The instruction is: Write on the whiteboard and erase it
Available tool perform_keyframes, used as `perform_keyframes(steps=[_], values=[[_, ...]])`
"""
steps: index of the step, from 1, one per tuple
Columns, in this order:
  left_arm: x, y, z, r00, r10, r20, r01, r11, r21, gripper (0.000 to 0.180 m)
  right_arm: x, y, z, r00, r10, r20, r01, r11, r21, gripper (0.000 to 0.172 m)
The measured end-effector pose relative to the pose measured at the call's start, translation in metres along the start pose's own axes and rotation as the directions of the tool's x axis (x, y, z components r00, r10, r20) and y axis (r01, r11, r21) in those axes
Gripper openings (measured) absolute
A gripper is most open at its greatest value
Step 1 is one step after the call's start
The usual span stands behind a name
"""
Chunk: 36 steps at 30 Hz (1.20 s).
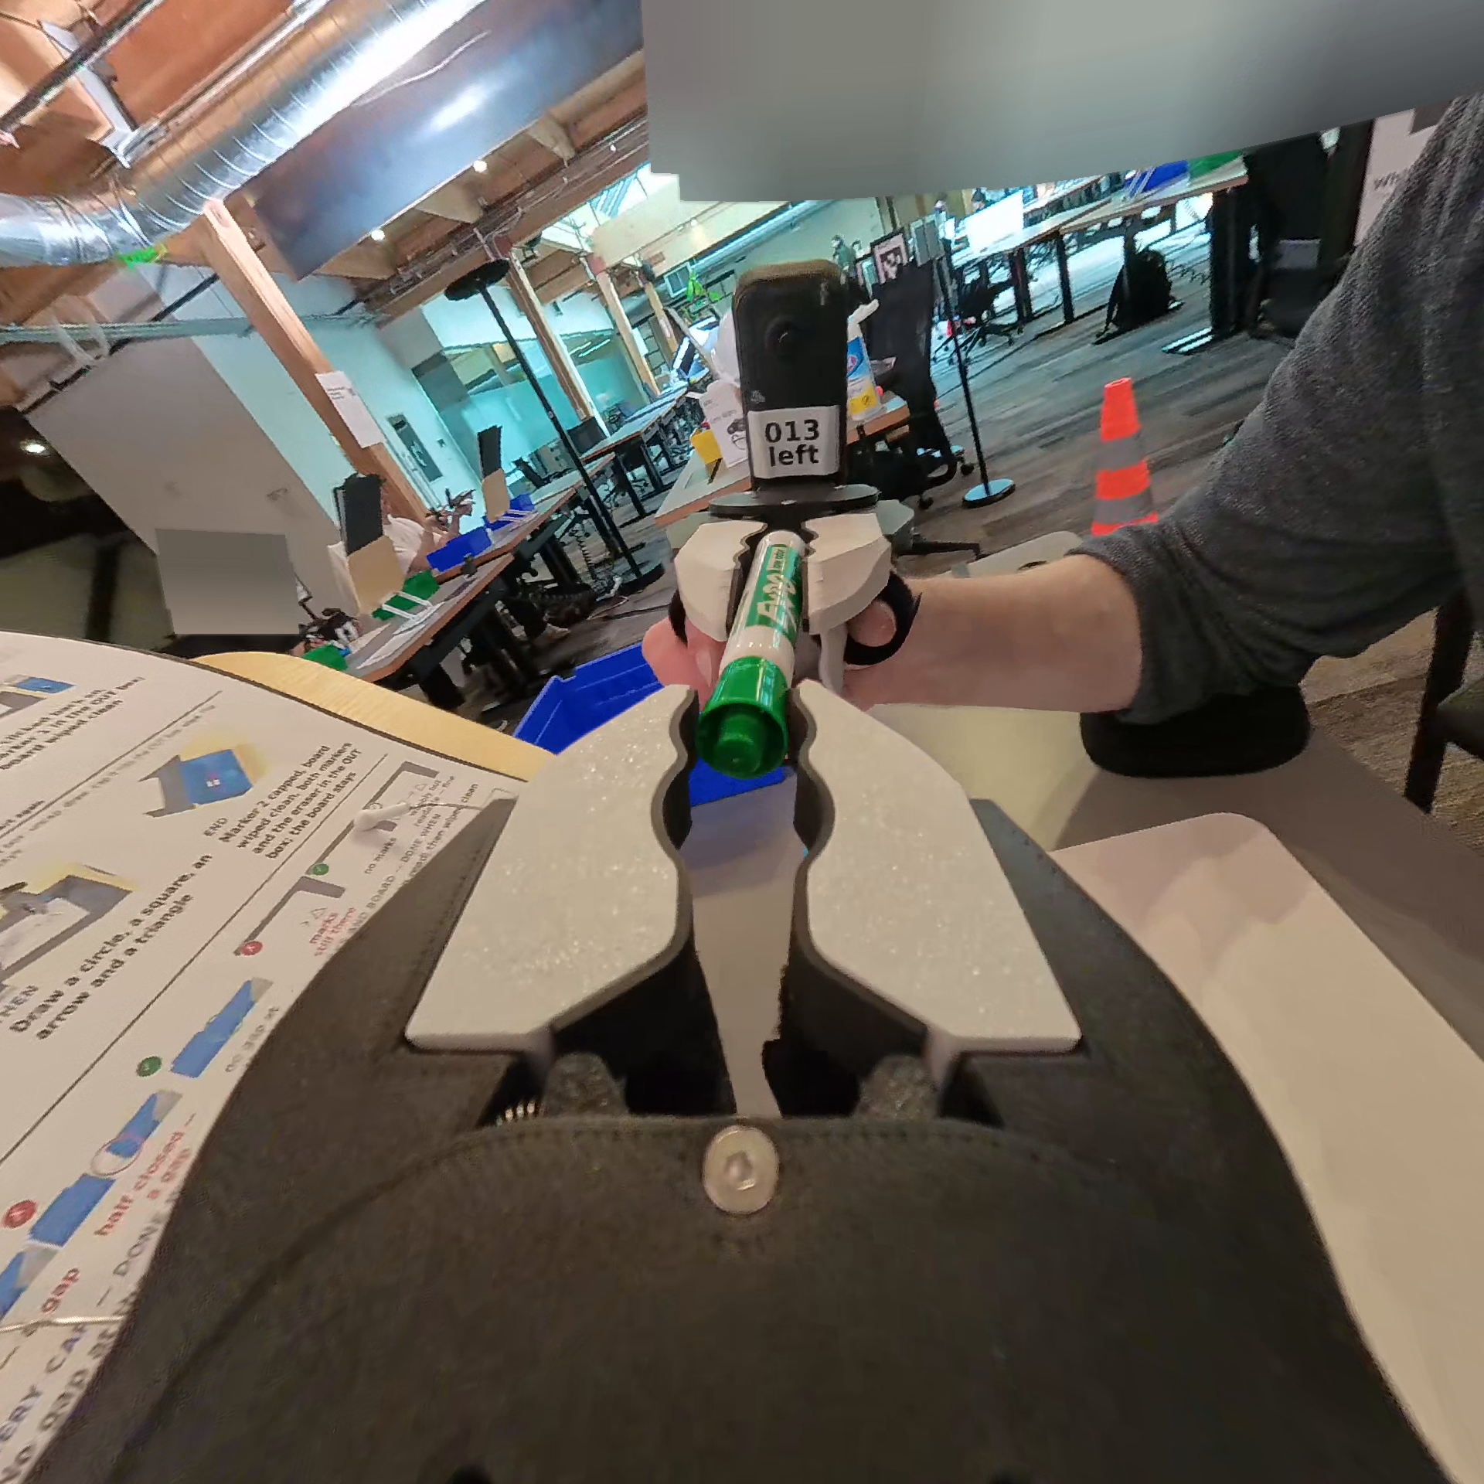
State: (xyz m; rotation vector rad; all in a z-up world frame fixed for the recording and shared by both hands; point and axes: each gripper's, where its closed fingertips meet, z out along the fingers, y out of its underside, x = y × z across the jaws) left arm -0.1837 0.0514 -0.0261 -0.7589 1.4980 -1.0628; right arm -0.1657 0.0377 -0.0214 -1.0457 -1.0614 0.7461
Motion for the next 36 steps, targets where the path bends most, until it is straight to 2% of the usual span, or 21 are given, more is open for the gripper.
perform_keyframes(steps=[1, 13, 18, 20, 22, 36], values=[[0.001, 0.0, 0.0, 1.0, -0.013, -0.01, 0.013, 1.0, 0.006, 0.02, -0.001, 0.0, -0.001, 1.0, -0.003, 0.006, 0.003, 1.0, 0.003, 0.021], [0.008, -0.005, 0.0, 0.994, -0.08, -0.077, 0.085, 0.995, 0.059, 0.02, -0.004, 0.0, -0.003, 0.999, -0.016, 0.029, 0.016, 1.0, 0.004, 0.021], [0.01, -0.005, -0.001, 0.994, -0.074, -0.08, 0.078, 0.996, 0.048, 0.019, -0.005, 0.0, -0.002, 0.999, -0.001, 0.032, 0.001, 1.0, -0.008, 0.021], [0.012, -0.006, -0.001, 0.993, -0.08, -0.093, 0.084, 0.996, 0.043, 0.019, -0.007, 0.003, -0.001, 0.999, -0.02, 0.042, 0.021, 0.999, -0.035, 0.024], [0.012, -0.004, 0.0, 0.993, -0.078, -0.091, 0.081, 0.996, 0.029, 0.019, -0.008, 0.003, 0.0, 0.998, -0.051, 0.027, 0.052, 0.998, -0.036, 0.021], [0.013, -0.008, 0.0, 0.987, -0.118, -0.11, 0.128, 0.988, 0.085, 0.02, -0.008, 0.0, 0.002, 0.999, -0.048, 0.017, 0.048, 0.999, -0.015, 0.021]])
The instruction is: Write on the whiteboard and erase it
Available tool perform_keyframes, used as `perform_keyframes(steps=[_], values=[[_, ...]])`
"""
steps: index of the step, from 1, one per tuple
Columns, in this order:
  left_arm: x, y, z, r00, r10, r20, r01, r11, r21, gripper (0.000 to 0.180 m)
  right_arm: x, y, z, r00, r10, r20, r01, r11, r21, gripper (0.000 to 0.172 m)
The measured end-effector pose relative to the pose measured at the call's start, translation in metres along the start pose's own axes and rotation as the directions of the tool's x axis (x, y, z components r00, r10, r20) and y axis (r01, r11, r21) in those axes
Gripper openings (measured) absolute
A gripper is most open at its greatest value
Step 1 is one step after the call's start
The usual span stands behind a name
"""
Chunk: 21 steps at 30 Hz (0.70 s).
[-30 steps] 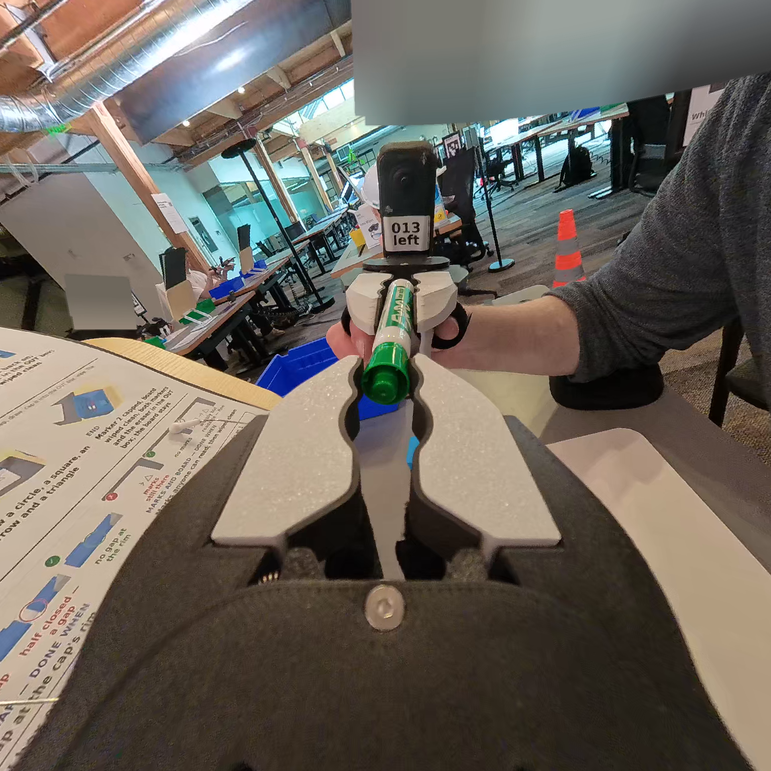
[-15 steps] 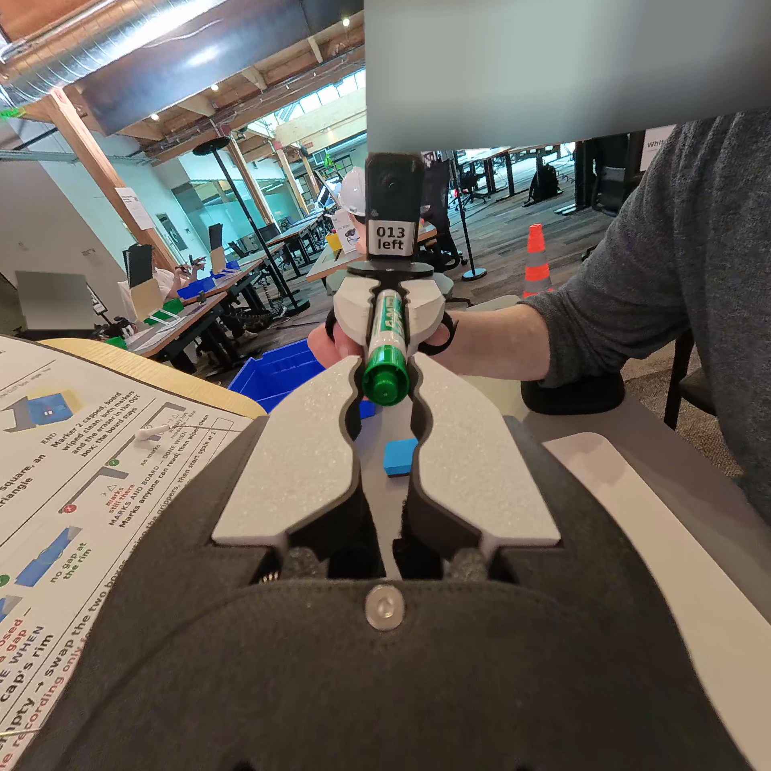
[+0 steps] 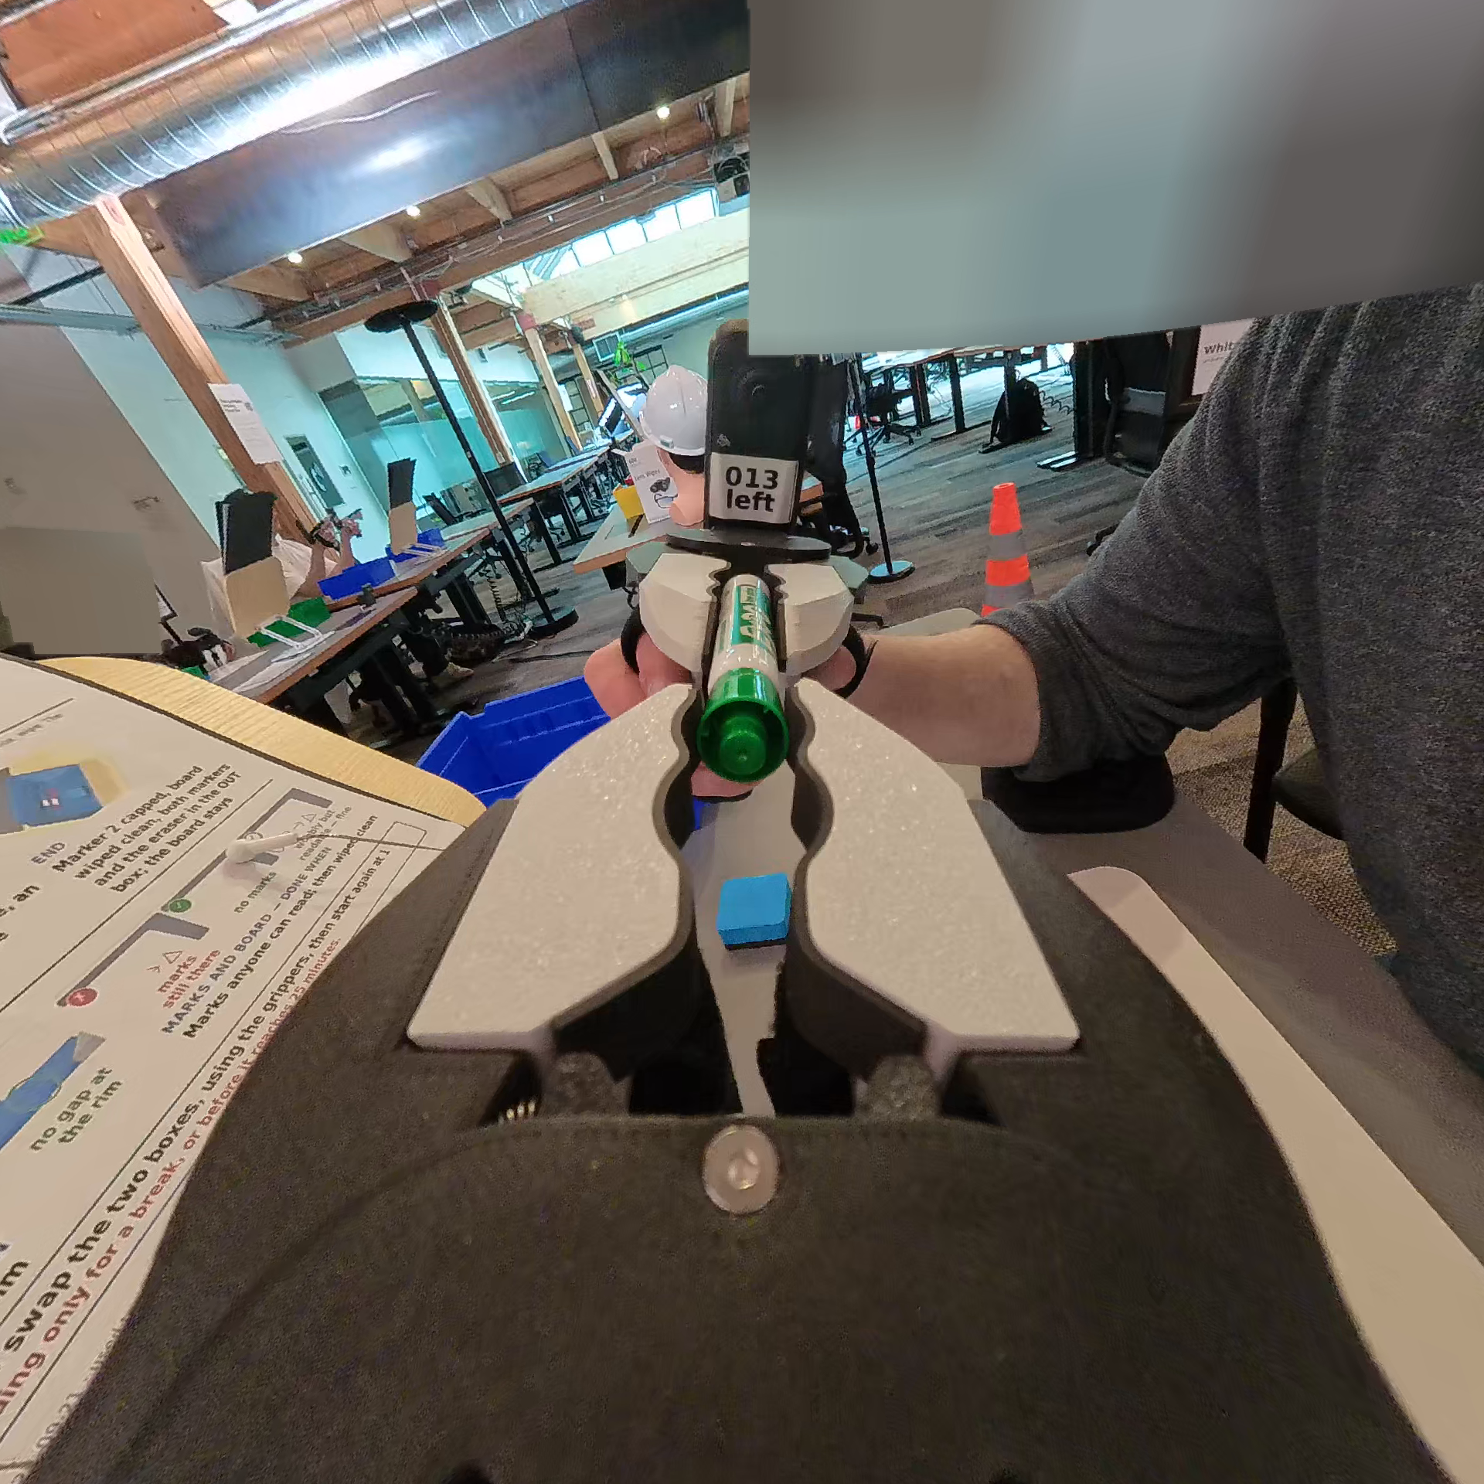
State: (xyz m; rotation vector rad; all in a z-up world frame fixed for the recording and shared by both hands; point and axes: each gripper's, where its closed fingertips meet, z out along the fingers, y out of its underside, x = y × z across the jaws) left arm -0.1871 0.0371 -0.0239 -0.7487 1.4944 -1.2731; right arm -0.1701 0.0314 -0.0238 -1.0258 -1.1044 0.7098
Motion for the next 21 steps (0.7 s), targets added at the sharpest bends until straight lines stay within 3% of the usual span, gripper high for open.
perform_keyframes(steps=[21], values=[[0.0027, -0.0042, -0.0008, 1.0, 0.022, -0.006, -0.022, 1.0, -0.005, 0.02, -0.0026, 0.0028, 0.002, 0.999, -0.042, -0.003, 0.041, 0.998, -0.051, 0.021]])
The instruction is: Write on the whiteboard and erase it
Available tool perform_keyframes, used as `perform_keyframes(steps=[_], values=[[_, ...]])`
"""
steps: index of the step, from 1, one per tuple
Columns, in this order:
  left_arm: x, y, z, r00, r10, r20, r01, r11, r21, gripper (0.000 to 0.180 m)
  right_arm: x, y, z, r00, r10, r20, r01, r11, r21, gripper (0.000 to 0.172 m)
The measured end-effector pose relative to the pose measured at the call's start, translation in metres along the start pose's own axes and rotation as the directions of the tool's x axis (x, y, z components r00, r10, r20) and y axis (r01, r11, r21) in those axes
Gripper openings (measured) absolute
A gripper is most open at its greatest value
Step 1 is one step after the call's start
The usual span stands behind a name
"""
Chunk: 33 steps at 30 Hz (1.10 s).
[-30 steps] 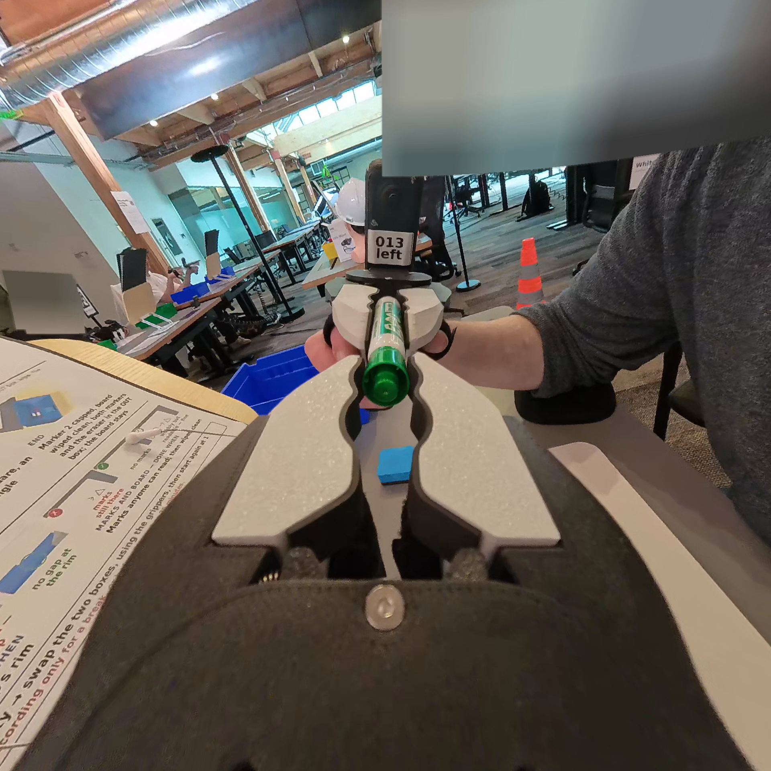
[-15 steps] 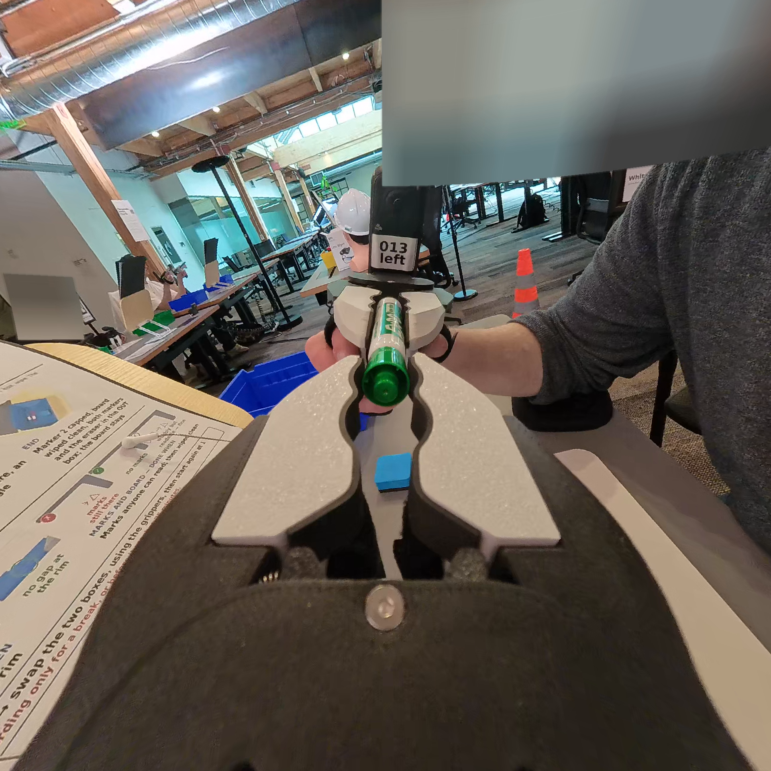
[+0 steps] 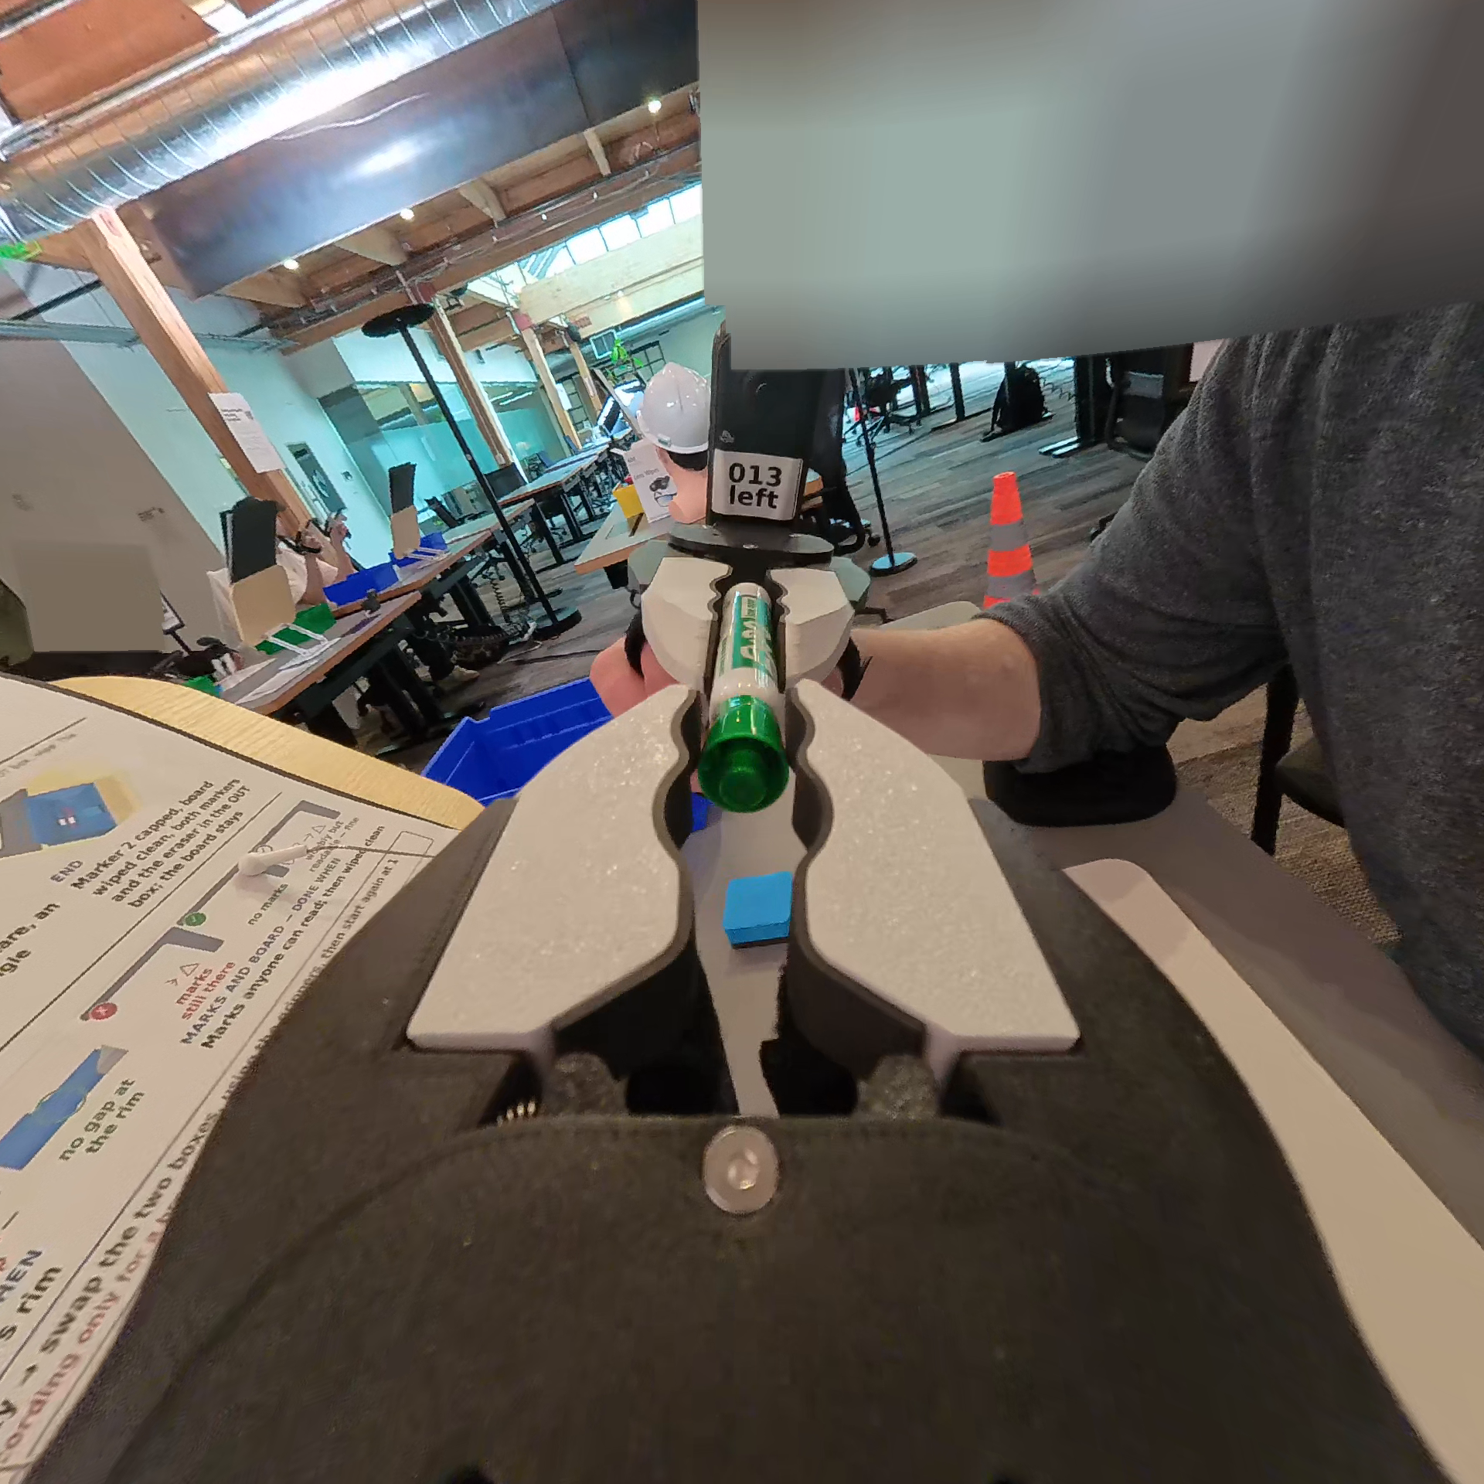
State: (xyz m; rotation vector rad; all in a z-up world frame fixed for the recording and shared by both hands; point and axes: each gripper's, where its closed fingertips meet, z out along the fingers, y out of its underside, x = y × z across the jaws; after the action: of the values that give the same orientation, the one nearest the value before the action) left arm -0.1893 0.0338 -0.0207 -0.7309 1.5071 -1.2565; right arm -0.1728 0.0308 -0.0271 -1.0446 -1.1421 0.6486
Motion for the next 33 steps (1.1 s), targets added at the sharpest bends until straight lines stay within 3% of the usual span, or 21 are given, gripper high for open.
perform_keyframes(steps=[14, 33], values=[[0.001, 0.007, -0.004, 0.994, 0.102, 0.022, -0.098, 0.982, -0.163, 0.02, -0.003, -0.001, 0.008, 1.0, 0.026, -0.007, -0.026, 0.999, 0.022, 0.021], [0.001, 0.017, 0.002, 0.988, 0.152, 0.033, -0.145, 0.977, -0.159, 0.019, -0.003, 0.006, 0.002, 1.0, 0.0, 0.017, 0.001, 0.999, -0.045, 0.021]])
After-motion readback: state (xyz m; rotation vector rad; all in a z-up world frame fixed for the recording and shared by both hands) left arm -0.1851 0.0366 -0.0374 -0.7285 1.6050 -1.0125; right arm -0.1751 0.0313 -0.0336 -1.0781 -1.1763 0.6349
